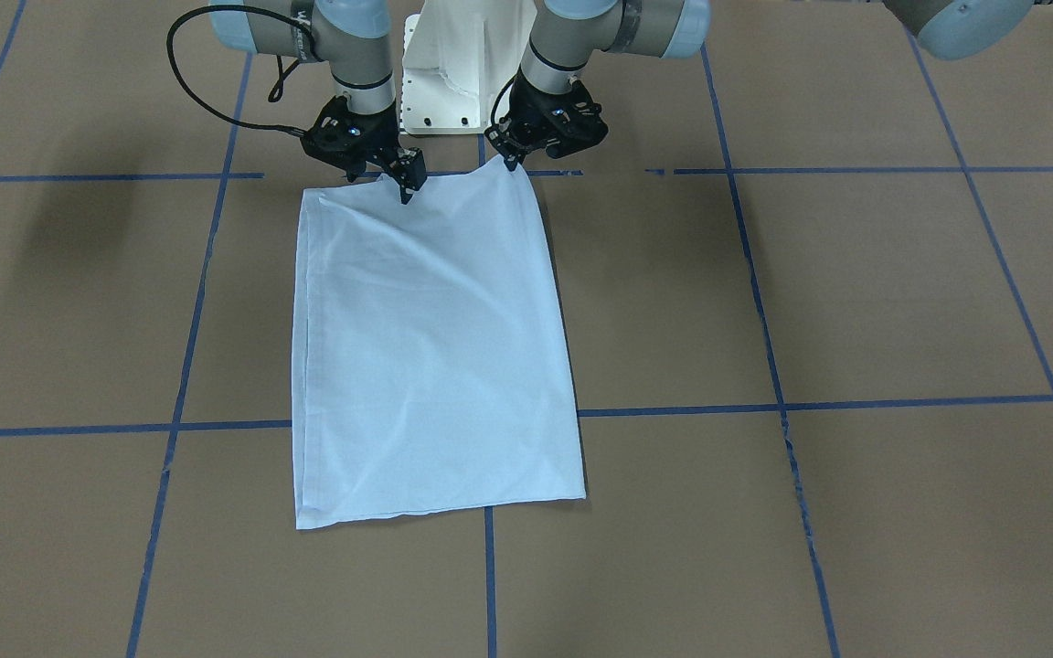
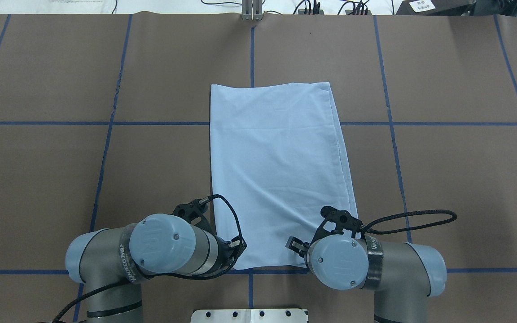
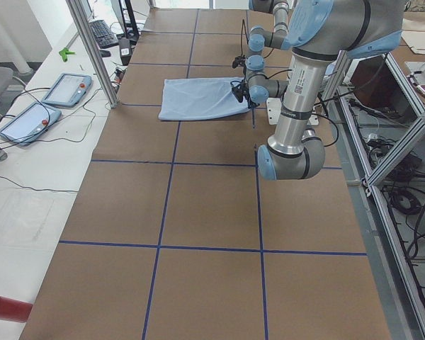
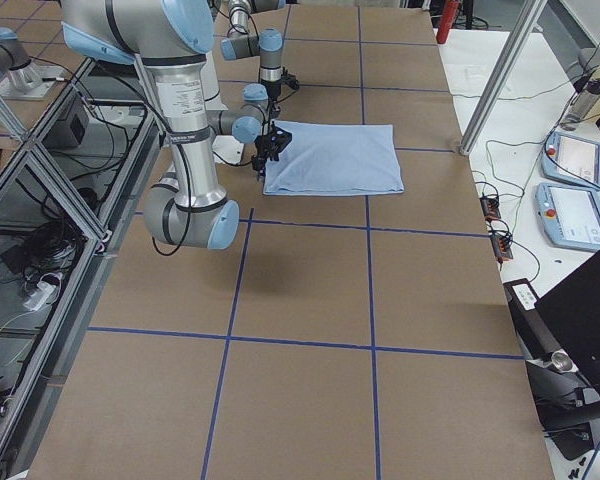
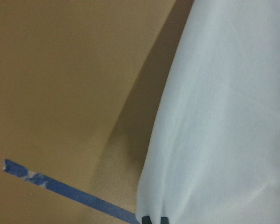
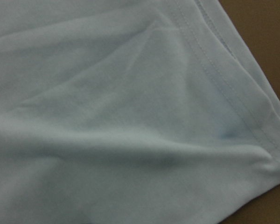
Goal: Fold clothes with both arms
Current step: 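Grasp the shirt's near edge with both grippers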
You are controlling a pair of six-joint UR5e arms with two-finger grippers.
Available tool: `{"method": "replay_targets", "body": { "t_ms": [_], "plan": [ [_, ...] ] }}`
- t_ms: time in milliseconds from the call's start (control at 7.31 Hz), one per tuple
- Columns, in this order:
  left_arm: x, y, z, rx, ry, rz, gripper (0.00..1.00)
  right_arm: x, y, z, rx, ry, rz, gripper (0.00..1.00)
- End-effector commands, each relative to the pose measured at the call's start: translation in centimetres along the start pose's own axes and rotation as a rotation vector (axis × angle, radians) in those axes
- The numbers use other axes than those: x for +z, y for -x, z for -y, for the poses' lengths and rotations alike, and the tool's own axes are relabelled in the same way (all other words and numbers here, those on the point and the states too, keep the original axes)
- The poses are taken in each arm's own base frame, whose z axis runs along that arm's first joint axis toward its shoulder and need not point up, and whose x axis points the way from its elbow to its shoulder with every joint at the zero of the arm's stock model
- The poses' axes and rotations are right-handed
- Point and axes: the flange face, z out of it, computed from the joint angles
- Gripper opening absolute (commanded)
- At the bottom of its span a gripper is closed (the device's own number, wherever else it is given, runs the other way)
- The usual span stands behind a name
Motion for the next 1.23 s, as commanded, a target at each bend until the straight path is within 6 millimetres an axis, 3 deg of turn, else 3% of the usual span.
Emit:
{"method": "replay_targets", "body": {
  "t_ms": [0, 273, 410, 547, 684, 820, 1094],
  "plan": [
    [-0.1, -0.1, 0.0, 0.001, 0.001, -0.003, 0.00, 0.3, -0.5, 0.0, -0.001, -0.002, -0.008, 1.00],
    [0.0, 0.0, 0.0, 0.000, 0.001, -0.002, 0.00, 0.3, -0.4, -0.1, -0.002, 0.000, -0.007, 1.00],
    [0.0, 0.0, 0.0, 0.000, 0.001, -0.002, 0.00, 0.2, -0.3, -0.1, -0.002, 0.000, -0.006, 0.87],
    [-0.1, -0.1, 0.0, 0.001, 0.001, -0.003, 0.00, 0.1, -0.3, -0.1, -0.004, 0.002, -0.005, 0.56],
    [0.0, 0.0, 0.0, 0.000, 0.001, -0.002, 0.00, -0.1, -0.2, -0.2, -0.006, 0.005, -0.003, 0.33],
    [0.0, 0.0, 0.0, 0.000, 0.001, -0.002, 0.00, -0.3, -0.1, -0.2, -0.006, 0.007, 0.000, 0.18],
    [0.0, 0.0, 0.1, 0.000, 0.000, -0.002, 0.00, -1.5, 0.3, 0.0, -0.002, 0.014, 0.020, 0.02]
  ]
}}
